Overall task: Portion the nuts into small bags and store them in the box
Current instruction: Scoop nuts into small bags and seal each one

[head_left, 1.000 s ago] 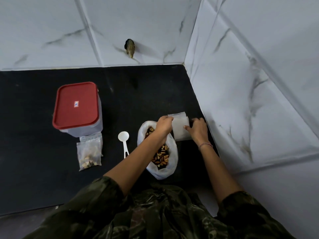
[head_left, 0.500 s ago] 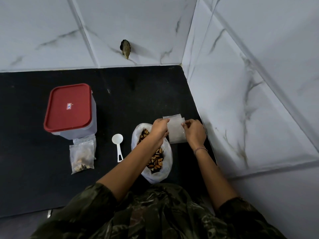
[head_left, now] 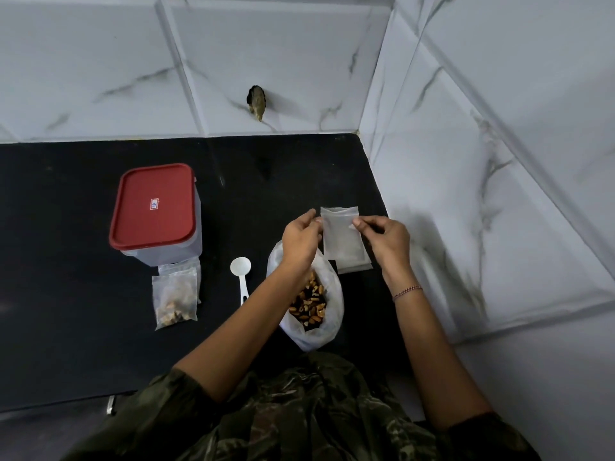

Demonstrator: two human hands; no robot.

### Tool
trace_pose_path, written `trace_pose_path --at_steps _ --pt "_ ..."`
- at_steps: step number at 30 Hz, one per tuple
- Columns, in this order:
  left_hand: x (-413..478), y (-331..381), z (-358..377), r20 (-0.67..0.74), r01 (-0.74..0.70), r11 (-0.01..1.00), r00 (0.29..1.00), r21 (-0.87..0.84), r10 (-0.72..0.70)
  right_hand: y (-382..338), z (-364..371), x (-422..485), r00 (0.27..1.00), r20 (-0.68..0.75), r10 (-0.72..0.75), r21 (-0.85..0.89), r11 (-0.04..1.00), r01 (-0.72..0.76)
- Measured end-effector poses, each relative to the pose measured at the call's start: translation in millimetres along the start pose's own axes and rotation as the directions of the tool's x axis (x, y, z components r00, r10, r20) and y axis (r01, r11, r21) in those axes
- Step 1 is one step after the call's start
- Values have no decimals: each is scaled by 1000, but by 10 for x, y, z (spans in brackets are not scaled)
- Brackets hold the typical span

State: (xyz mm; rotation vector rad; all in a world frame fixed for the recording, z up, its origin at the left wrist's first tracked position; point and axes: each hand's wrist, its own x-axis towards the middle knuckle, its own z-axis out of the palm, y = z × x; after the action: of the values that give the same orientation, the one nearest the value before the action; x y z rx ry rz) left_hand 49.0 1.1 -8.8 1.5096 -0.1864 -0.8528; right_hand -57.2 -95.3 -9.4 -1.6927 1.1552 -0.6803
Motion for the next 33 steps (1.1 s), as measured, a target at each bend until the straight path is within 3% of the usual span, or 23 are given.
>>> trace_pose_path --at_steps 5,9,15,19,21,23,26,28,33 --pt "-161 42 -270 -77 -201 979 976 44 204 -212 185 -251 994 105 -42 134 991 28" --pt "-232 80 -530 -131 -196 981 972 1 195 -374 381 -450 981 163 -108 120 989 89" --pt "-227 183 -910 -211 -168 974 957 153 198 -533 651 -688 938 258 -233 56 972 226" --pt "-201 236 -1098 -213 -164 964 955 210 209 -596 778 -789 885 331 -327 24 940 339" --pt "-204 265 -1187 -192 -207 933 943 293 270 -644 774 -782 824 396 -405 31 903 429" --pt "-211 286 -1262 -144 -271 872 924 408 354 -692 760 -746 728 511 -456 -69 823 564" --pt "-221 314 -1317 -39 -361 779 897 513 441 -751 762 -691 621 651 -436 -394 505 768" --pt "-235 335 -1328 26 -407 736 883 541 469 -778 785 -685 597 680 -427 -479 358 802" --pt "-246 318 -1369 73 -455 689 859 563 507 -790 889 -737 575 705 -415 -535 222 815"
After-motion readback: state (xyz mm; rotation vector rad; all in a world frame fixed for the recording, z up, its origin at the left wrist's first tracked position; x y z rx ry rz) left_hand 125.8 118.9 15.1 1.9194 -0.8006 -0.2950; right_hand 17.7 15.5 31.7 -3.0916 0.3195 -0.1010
